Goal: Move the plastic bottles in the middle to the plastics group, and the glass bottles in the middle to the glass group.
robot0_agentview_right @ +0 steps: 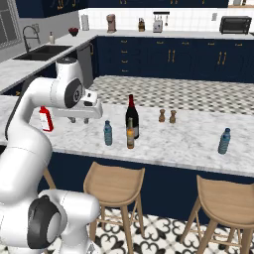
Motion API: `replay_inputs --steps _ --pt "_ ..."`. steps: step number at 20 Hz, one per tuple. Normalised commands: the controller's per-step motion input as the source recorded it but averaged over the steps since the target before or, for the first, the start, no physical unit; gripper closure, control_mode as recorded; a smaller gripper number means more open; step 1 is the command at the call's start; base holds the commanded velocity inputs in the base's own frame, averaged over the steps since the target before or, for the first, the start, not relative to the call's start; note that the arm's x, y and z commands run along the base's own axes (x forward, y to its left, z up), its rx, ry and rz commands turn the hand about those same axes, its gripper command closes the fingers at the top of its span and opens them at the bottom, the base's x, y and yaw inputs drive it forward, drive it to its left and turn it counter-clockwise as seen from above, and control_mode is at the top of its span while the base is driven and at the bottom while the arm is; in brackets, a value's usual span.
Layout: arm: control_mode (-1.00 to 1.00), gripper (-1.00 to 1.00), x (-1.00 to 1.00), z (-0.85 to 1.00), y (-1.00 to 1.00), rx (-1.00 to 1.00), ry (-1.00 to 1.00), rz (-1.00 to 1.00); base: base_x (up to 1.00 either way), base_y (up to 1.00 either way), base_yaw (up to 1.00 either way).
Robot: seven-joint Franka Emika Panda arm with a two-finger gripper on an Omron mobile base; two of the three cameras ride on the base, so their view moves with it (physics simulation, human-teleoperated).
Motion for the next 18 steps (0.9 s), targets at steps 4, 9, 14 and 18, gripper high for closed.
replay_inputs --steps 4,9,14,18 --pt "-1.00 -1.00 -0.27 0.00 0.00 0.00 -0.01 0.00 0.00 0.00 0.00" --pt "-1.00 -1.00 -0.09 0.00 0.00 0.00 -0.13 -0.01 0.00 0.00 0.00" --pt "-1.00 -1.00 0.12 0.00 0.00 0.00 -0.06 -0.02 0.00 0.00 0.00" --pt "-1.00 -1.00 0.49 -0.01 0.00 0.00 -0.08 -0.06 0.00 0.00 0.00"
